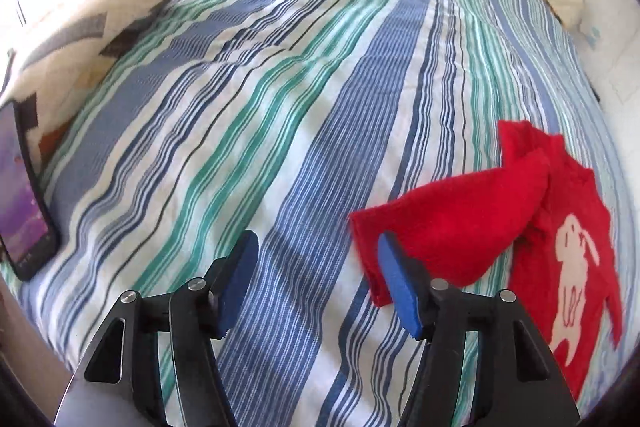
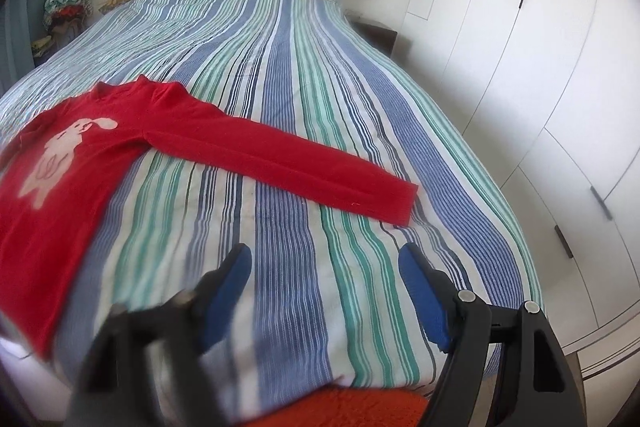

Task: Fold small clothes
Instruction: 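Grasp the other sleeve with the left gripper and pull it outward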

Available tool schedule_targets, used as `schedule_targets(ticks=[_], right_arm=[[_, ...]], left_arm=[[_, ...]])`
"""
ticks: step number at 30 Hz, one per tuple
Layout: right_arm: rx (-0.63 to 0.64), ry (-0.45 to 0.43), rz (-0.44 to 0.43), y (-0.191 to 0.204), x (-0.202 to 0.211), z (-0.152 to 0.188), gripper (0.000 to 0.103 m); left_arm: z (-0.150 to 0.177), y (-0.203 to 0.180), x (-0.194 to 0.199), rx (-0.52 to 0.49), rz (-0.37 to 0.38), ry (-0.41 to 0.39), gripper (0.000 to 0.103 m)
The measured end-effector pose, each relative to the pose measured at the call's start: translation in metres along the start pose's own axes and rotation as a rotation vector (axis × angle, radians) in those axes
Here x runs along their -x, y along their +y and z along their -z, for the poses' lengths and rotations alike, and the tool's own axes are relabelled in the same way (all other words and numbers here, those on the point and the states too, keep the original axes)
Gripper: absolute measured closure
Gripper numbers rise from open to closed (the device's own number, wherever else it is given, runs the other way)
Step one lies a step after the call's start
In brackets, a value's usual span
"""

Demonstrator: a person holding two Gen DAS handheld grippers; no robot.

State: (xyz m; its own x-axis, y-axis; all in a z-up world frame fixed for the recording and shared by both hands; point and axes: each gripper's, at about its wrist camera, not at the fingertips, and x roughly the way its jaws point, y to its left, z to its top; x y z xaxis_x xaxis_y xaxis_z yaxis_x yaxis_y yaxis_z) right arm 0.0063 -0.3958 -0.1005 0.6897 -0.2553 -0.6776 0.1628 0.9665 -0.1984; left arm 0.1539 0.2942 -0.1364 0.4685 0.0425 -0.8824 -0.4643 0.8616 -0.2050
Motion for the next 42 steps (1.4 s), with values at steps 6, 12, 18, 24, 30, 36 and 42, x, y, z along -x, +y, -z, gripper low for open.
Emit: schedule_targets(ticks=[6,12,18,24,30,36,42], right_arm=[[0.020,0.022,0.009,0.003,-0.005,0.000,0.028],[0.068,0.046,0.012,0.012,-0.012,-0.001,0.028],[0.072,0.043,0.029,0.011,-0.009,0.002,0.027],[0.046,0.037,0.023,0.007,-0.010,-0.001,0.028],[0.066,0.044,0.029,0.012,-0.012,-0.001,0.028],[0.064,0.051,0.027,0.011,-0.013,-0.001,0.028],[0.068,0.056,0.030,0.012,-0.014,0.000,0.028]], left_arm=[[0.014,-0.005,-0.028,0.061,0.095,0.049,0.039],[0.004,-0.026,-0.047,0.084,0.162,0.086,0.097],[-0.044,-0.022,0.007,-0.102,-0.214,-0.106,0.099],[-0.105,0.041,0.026,-0.040,-0.458,-0.159,0.099],[-0.083,0.041,-0.011,-0.160,-0.584,-0.080,0.099],[-0.059,0.066,-0.051,-0.142,-0.649,0.034,0.099],[-0.051,0.067,-0.072,-0.200,-0.707,0.065,0.099]])
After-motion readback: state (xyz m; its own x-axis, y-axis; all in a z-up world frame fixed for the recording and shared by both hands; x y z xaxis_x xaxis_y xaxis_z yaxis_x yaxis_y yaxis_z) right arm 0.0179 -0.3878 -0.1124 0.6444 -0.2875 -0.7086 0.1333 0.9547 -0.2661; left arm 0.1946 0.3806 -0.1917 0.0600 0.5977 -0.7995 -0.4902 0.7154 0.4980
